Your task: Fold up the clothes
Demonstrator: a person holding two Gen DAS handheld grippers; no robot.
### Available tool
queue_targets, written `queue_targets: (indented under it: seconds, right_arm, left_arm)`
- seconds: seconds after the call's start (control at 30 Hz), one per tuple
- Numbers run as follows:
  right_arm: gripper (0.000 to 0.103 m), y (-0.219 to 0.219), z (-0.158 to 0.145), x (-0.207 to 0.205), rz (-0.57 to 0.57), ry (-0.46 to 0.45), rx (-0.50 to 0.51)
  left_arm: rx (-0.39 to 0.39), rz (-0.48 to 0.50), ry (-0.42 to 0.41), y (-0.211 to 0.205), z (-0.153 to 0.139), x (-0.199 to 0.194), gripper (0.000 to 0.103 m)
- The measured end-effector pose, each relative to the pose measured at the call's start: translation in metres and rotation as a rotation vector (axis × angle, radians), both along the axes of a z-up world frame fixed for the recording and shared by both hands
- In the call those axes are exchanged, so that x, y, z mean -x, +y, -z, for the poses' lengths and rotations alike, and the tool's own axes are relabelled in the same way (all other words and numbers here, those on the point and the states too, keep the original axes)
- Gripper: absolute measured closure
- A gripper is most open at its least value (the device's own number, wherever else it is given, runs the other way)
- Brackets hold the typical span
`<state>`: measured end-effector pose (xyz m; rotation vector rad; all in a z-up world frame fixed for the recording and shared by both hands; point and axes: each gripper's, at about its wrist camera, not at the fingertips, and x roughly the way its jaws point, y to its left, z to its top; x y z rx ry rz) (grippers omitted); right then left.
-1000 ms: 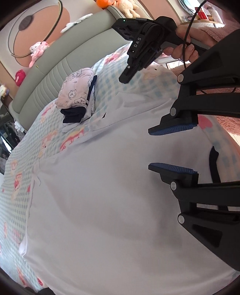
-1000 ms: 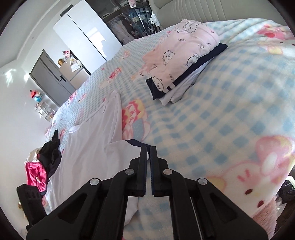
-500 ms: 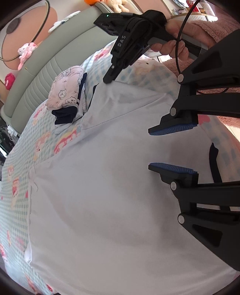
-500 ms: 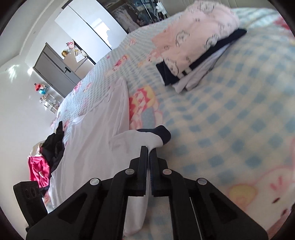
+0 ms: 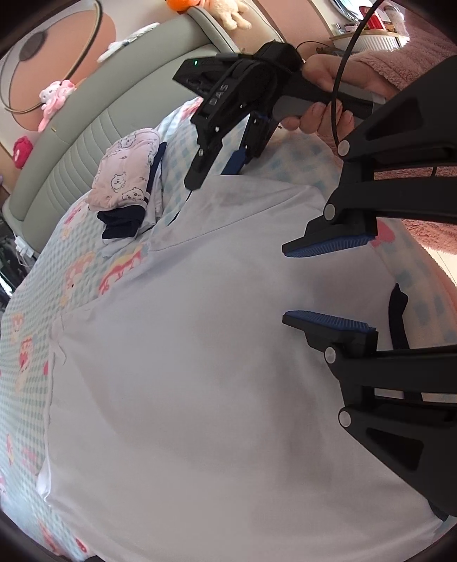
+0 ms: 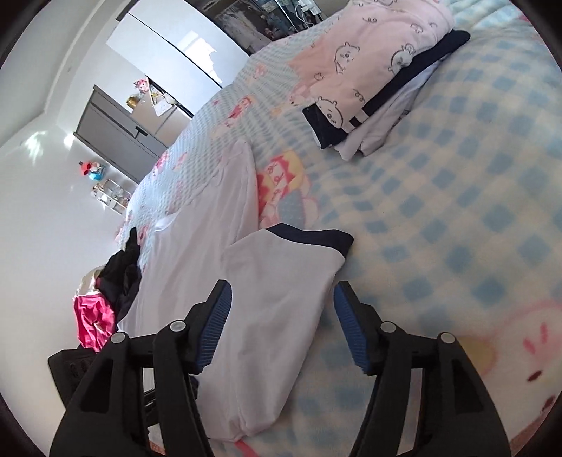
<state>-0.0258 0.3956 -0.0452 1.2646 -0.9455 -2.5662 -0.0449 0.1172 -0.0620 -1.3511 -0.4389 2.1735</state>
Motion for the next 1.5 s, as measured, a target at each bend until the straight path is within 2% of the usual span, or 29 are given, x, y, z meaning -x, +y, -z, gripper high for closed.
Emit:
queue_targets:
  seconds: [0.03,0.07,0.1,0.13,0.17,0.2,0.3,0.4,0.5,0.53,0.57,0.6,0.73,0.87,0.97,1.0,1.03,1.07,1.1,1.17,1.3,1.4,1.5]
  right_arm:
    - [0.040,0.000,0.008,0.008,0.002,-0.027,0.014]
    - [0.047,0.000,0.016,0.014,0.005,-0.045,0.034]
    - [0.058,0.000,0.019,0.018,0.004,-0.047,0.048]
    - [0.094,0.000,0.020,0.022,-0.002,-0.042,0.052]
    - [0.101,-0.004,0.015,0.022,-0.023,-0.018,0.035]
    - [0.101,-0.012,0.004,0.020,-0.057,0.023,0.001]
    - [0.101,-0.042,-0.026,0.013,-0.172,0.127,-0.076]
    - [0.101,-0.082,-0.045,0.006,-0.327,0.185,-0.095]
    - [0.091,-0.124,-0.039,0.001,-0.511,0.160,-0.124]
    - [0.079,-0.134,-0.031,0.000,-0.551,0.126,-0.127]
    - [0.073,-0.143,-0.023,-0.001,-0.591,0.093,-0.129]
    - [0.073,-0.148,-0.015,-0.002,-0.608,0.058,-0.137]
    - [0.071,-0.125,-0.005,-0.013,-0.497,0.015,-0.106]
    - [0.051,-0.088,-0.017,-0.036,-0.338,0.035,-0.134]
    - [0.050,-0.073,-0.014,-0.047,-0.305,-0.005,-0.158]
    - [0.050,-0.070,-0.010,-0.047,-0.303,-0.021,-0.151]
    - [0.050,-0.069,-0.006,-0.047,-0.303,-0.037,-0.141]
    - [0.050,-0.068,-0.002,-0.047,-0.302,-0.053,-0.130]
    - [0.050,-0.068,0.001,-0.046,-0.301,-0.064,-0.134]
    - [0.050,-0.074,0.004,-0.044,-0.294,-0.073,-0.183]
    - [0.050,-0.083,0.008,-0.042,-0.269,-0.103,-0.322]
    - [0.049,-0.083,0.007,-0.043,-0.253,-0.103,-0.352]
    - [0.048,-0.081,0.010,-0.043,-0.238,-0.112,-0.366]
  left_arm:
    - [0.002,0.002,0.002,0.000,0.000,0.002,0.069]
    - [-0.001,0.001,0.005,0.000,-0.002,0.007,0.069]
    - [-0.003,-0.001,0.007,0.000,-0.004,0.011,0.069]
    - [-0.006,-0.003,0.009,0.000,-0.006,0.016,0.069]
    - [-0.009,-0.005,0.011,-0.001,-0.009,0.021,0.069]
    - [-0.012,-0.007,0.014,-0.001,-0.011,0.026,0.069]
    - [-0.123,-0.083,0.006,-0.020,-0.020,0.037,0.062]
    - [-0.151,-0.159,0.008,-0.039,-0.023,0.038,0.058]
    - [-0.144,-0.194,-0.008,-0.056,-0.017,0.036,0.057]
    - [-0.151,-0.203,-0.020,-0.061,-0.013,0.034,0.056]
    - [-0.167,-0.209,-0.036,-0.065,-0.008,0.033,0.055]
    - [-0.186,-0.209,-0.055,-0.068,-0.003,0.033,0.054]
    - [-0.230,-0.193,-0.102,-0.065,0.012,0.031,0.050]
    - [-0.301,-0.115,-0.111,-0.043,0.016,0.028,0.047]
    - [-0.273,-0.075,-0.118,-0.022,0.021,0.027,0.046]
    - [-0.252,-0.073,-0.115,-0.016,0.023,0.027,0.049]
    - [-0.222,-0.077,-0.104,-0.012,0.022,0.026,0.057]
    - [-0.192,-0.081,-0.093,-0.008,0.022,0.026,0.078]
    - [-0.173,-0.086,-0.080,-0.008,0.020,0.025,0.085]
    - [-0.137,-0.095,-0.054,-0.009,0.015,0.023,0.093]
    - [-0.073,-0.123,-0.002,-0.013,0.004,0.019,0.095]
    - [-0.029,-0.170,0.038,-0.022,-0.005,0.022,0.096]
    - [-0.053,-0.161,0.013,-0.026,-0.003,0.027,0.096]
